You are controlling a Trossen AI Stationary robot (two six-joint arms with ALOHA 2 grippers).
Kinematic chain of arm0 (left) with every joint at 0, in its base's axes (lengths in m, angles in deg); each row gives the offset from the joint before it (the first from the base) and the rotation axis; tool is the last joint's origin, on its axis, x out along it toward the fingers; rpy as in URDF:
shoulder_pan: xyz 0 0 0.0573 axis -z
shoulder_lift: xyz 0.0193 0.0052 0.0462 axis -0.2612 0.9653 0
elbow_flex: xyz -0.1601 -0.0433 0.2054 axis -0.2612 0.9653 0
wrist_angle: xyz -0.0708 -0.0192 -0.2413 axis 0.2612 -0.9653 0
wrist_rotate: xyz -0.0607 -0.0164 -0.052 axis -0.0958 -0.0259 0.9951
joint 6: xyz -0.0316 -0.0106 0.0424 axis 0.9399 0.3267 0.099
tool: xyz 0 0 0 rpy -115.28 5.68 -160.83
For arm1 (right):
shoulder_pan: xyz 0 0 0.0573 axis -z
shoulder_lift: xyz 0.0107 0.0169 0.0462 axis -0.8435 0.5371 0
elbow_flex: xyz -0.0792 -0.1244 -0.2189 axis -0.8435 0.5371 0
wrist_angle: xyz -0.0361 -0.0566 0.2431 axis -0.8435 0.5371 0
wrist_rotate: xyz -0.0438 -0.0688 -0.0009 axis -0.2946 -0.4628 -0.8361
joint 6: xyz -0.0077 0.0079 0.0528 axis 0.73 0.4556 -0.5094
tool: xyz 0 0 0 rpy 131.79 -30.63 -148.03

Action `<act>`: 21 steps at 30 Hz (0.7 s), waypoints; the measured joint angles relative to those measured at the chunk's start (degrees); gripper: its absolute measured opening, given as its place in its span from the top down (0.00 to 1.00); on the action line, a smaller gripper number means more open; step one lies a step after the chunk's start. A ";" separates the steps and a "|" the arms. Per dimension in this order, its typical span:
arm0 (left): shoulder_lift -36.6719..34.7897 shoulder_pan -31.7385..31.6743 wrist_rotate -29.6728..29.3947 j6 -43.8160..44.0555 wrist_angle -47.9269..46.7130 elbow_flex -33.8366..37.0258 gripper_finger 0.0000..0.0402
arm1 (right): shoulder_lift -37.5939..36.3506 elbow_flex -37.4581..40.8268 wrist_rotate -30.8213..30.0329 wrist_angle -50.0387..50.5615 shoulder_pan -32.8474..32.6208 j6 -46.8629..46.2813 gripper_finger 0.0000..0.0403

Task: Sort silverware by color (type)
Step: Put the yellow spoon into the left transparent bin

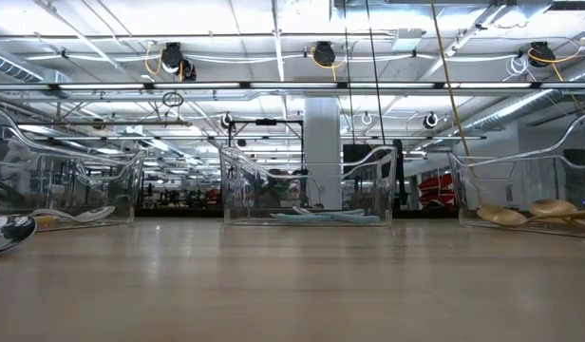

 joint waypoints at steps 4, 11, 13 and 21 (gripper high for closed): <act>0.00 0.43 -0.81 -0.51 -0.32 0.00 0.94 | 0.00 -0.02 -0.19 0.74 -0.43 -0.41 0.89; -1.99 0.48 -2.64 2.58 -1.72 0.02 0.94 | -2.49 -0.02 -4.76 12.72 -3.16 -6.89 0.79; -3.90 0.48 -2.69 4.72 -4.79 0.02 0.94 | -3.69 -0.02 -6.37 20.20 -4.67 -11.75 0.76; -14.17 -0.04 -2.39 22.73 -28.41 0.02 0.94 | -5.47 -0.02 -7.49 49.86 -11.63 -34.22 0.73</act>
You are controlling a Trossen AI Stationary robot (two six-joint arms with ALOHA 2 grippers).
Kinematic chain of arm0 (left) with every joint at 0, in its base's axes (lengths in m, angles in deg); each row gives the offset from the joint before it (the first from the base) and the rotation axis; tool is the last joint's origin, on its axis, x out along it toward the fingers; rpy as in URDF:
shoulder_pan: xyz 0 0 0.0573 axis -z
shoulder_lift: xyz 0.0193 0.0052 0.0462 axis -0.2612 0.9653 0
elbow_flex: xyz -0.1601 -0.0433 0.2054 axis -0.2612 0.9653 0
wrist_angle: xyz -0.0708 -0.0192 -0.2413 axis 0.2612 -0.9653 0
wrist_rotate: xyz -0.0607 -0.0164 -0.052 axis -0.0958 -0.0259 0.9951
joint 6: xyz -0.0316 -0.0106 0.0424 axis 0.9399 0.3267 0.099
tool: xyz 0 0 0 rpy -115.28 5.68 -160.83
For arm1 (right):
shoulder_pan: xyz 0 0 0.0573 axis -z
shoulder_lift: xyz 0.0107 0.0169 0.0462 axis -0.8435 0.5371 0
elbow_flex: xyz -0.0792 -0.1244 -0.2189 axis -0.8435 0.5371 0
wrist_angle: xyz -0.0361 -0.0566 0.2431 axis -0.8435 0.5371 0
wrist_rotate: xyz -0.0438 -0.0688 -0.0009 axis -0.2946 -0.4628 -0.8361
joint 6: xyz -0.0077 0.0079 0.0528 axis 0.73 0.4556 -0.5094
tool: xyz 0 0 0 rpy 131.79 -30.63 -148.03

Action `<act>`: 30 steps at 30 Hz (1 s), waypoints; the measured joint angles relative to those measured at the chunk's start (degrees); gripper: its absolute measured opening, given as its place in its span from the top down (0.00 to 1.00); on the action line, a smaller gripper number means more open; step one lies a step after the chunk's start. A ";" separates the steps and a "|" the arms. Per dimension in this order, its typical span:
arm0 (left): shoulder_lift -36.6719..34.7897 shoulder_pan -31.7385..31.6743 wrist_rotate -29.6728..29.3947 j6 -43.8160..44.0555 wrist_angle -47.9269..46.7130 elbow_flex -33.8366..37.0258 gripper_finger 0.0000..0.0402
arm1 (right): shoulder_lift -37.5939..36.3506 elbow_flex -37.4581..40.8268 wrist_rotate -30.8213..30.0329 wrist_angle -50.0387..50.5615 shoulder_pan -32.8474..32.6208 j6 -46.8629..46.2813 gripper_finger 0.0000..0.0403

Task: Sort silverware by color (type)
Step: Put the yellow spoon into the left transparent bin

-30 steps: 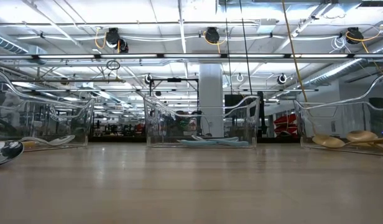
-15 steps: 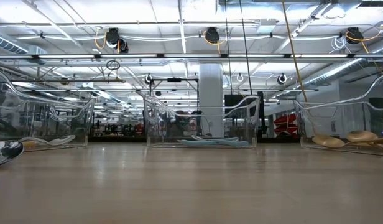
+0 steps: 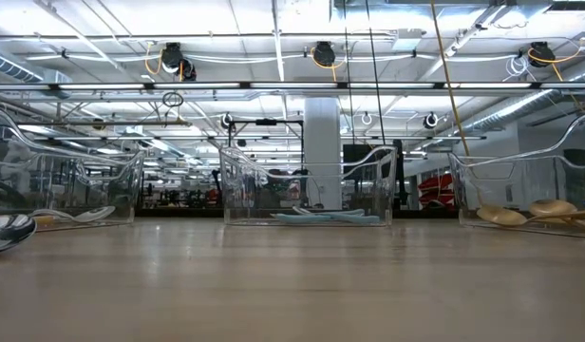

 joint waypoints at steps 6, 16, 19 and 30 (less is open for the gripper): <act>-9.50 -1.82 1.58 22.26 -24.51 0.00 0.94 | 0.05 0.00 -0.55 14.29 -3.51 -5.63 0.75; -16.45 -4.86 12.06 54.41 -58.99 -0.01 0.94 | 0.05 0.00 -5.39 26.29 -5.91 -6.13 0.75; -16.43 -4.68 14.55 60.40 -63.30 -0.02 0.94 | 0.05 0.00 -5.49 29.80 -6.01 -7.52 0.75; -14.92 -2.61 27.86 79.39 -70.68 -0.02 0.90 | 0.05 0.00 -5.88 36.11 -6.75 -12.96 0.75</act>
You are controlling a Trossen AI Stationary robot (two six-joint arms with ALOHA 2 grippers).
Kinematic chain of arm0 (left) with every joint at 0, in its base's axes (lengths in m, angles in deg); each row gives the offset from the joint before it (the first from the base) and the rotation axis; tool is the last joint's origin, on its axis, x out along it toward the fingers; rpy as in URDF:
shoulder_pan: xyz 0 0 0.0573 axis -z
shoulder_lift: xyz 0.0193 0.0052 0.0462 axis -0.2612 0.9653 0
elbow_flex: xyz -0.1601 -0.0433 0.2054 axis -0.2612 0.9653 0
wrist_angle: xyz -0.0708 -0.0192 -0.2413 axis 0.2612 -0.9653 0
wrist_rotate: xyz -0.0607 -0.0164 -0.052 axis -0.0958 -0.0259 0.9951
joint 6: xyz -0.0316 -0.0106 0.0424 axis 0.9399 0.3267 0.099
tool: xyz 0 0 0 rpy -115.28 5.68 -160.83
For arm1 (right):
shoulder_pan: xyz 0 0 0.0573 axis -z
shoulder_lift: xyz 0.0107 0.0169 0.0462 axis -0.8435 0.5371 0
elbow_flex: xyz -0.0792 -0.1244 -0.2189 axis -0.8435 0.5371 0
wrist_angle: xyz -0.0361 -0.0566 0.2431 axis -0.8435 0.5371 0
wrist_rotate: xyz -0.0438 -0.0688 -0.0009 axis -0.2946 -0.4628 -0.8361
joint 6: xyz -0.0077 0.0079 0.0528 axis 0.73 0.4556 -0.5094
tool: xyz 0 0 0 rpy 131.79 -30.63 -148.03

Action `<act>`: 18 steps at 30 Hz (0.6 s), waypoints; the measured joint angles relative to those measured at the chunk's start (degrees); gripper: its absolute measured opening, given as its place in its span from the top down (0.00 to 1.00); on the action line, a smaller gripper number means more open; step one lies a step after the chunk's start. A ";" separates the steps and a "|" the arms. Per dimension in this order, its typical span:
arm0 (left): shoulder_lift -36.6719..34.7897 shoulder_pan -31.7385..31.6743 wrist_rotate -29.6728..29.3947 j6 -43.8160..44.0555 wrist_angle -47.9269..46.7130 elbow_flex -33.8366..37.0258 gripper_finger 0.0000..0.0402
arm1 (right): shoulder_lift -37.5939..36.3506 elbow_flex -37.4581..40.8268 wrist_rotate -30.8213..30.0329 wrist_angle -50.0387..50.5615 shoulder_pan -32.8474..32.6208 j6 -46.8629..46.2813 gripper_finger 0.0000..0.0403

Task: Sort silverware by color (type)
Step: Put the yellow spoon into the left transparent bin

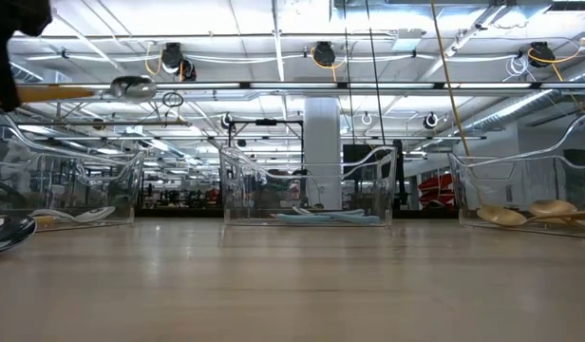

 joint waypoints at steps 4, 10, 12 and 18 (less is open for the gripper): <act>2.61 0.96 5.51 4.57 -1.48 0.00 0.90 | 0.00 0.00 0.00 -0.02 -0.78 -0.01 0.75; 5.78 1.79 10.69 10.65 -4.61 0.00 0.89 | 0.00 0.00 -0.07 -0.04 -1.11 0.26 0.75; 6.31 1.98 10.74 11.55 -4.57 0.00 0.89 | 0.00 0.00 -0.13 -0.03 -1.11 0.28 0.75; 7.68 1.97 12.38 12.24 -4.65 0.00 0.89 | 0.00 0.00 -0.15 -0.04 -1.11 0.43 0.75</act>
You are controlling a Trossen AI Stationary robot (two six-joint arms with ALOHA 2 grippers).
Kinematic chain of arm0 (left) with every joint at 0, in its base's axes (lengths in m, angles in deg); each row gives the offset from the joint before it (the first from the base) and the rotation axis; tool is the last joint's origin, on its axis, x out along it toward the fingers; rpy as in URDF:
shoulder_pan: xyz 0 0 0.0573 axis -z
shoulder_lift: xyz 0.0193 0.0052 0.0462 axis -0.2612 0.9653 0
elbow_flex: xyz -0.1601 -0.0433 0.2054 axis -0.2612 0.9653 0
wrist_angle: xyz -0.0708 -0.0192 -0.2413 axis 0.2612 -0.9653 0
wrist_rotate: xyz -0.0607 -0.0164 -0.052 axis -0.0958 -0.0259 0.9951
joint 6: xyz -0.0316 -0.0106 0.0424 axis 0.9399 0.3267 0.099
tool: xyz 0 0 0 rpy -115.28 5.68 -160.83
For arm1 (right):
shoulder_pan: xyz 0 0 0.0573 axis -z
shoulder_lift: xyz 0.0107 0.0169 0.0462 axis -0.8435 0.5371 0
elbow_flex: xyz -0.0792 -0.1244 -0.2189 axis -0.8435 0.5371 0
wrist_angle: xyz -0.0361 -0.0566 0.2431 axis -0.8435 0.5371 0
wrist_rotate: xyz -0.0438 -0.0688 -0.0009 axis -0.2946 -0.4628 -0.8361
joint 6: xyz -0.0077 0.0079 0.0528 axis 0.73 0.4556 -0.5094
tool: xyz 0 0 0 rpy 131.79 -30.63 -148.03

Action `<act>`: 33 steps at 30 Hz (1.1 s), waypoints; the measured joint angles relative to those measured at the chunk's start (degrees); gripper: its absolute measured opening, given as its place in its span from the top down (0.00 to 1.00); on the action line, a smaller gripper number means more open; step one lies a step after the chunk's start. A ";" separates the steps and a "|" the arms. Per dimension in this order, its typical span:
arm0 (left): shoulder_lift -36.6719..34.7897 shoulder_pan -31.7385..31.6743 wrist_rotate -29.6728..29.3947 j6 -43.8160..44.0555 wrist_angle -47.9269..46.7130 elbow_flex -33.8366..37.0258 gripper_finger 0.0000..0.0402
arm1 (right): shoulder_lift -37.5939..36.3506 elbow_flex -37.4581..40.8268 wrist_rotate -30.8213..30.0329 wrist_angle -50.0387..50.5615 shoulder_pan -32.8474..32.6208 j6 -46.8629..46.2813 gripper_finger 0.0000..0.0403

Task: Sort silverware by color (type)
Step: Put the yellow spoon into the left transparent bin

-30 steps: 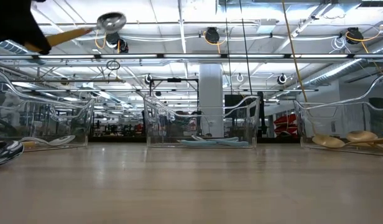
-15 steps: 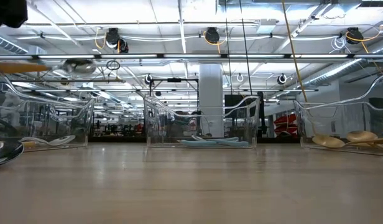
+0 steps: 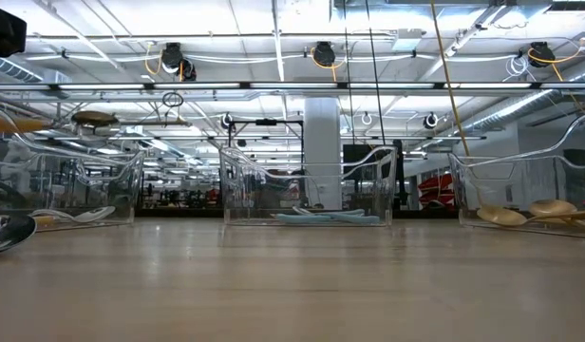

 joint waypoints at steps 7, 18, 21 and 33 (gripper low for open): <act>0.06 -0.08 1.21 0.05 0.36 0.00 0.89 | 0.00 0.00 -0.02 -0.20 0.00 0.46 0.75; 2.57 -4.17 1.22 -2.63 0.60 0.00 0.89 | 0.00 0.00 -0.02 -0.24 0.02 0.65 0.75; 4.16 -5.73 1.20 -4.80 1.38 0.00 0.89 | 0.00 0.00 -0.04 -0.24 0.02 0.65 0.75; 4.93 -10.38 2.65 -9.43 1.91 0.00 0.89 | 0.00 0.00 -0.02 -0.24 0.02 0.87 0.75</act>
